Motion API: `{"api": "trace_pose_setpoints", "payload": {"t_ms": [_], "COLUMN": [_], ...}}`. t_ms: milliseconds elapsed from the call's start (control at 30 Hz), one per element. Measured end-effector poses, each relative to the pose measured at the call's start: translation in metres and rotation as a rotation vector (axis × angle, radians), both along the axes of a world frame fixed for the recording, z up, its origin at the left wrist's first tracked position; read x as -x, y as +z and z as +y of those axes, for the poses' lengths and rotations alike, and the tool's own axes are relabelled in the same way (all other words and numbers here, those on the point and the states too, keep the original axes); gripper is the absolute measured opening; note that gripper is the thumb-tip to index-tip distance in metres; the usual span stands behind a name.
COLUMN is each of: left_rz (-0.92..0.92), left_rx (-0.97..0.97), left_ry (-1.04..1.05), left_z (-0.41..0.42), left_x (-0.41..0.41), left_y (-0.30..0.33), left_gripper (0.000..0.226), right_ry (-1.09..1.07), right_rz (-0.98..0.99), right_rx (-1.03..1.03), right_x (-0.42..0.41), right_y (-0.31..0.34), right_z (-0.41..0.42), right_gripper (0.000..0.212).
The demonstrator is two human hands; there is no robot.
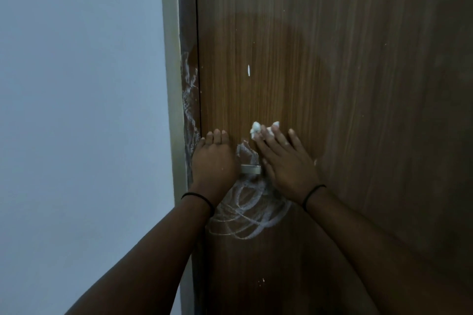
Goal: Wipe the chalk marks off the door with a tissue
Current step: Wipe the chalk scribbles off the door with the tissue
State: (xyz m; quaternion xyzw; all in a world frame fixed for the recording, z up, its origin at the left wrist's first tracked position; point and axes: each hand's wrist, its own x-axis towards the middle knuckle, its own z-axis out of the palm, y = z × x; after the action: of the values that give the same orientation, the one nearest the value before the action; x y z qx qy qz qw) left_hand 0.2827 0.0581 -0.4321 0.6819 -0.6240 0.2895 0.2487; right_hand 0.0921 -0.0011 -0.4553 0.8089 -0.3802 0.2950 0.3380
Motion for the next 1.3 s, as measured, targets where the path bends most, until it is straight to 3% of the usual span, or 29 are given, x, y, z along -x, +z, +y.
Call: {"api": "trace_pose_setpoints", "payload": {"t_ms": [133,267,400,600,767,867,1000,1167,1300], "left_rz": [0.015,-0.077,-0.116,-0.149,-0.169,-0.173,-0.143,-0.113,-0.074], "left_rx": [0.019,0.146,0.138,0.081,0.038,0.024,0.034,0.069,0.132], "left_ry": [-0.055,-0.291,-0.448,-0.431,-0.337,-0.279,-0.266,-0.276,-0.334], "left_z": [0.006,0.012,0.005,-0.003,-0.011,-0.012,-0.015,-0.02,-0.025], "left_x": [-0.001,0.017,0.05,0.052,0.067,0.076,0.09,0.105,0.105], "left_y": [-0.001,-0.014,-0.019,-0.023,-0.021,-0.021,-0.025,-0.027,-0.032], "left_gripper": [0.067,0.052,0.055,0.055,0.058,0.068,0.066,0.069,0.062], "right_ry": [0.04,0.044,0.227,0.521,0.609,0.526,0.161,-0.082,-0.133], "right_rz": [0.112,-0.032,-0.265,-0.57,-0.735,-0.744,-0.535,-0.405,-0.396], "right_rx": [0.011,-0.01,-0.132,-0.209,-0.298,-0.2,0.111,0.175,0.28], "right_x": [0.011,0.036,0.034,0.027,0.028,0.051,0.084,0.093,0.095], "right_y": [-0.009,-0.013,-0.015,-0.016,-0.008,0.004,0.026,0.038,0.029], "right_z": [0.0,-0.001,-0.005,-0.005,0.01,0.012,-0.005,-0.035,-0.056], "right_gripper": [0.056,0.054,0.054,0.051,0.046,0.044,0.045,0.058,0.06]}}
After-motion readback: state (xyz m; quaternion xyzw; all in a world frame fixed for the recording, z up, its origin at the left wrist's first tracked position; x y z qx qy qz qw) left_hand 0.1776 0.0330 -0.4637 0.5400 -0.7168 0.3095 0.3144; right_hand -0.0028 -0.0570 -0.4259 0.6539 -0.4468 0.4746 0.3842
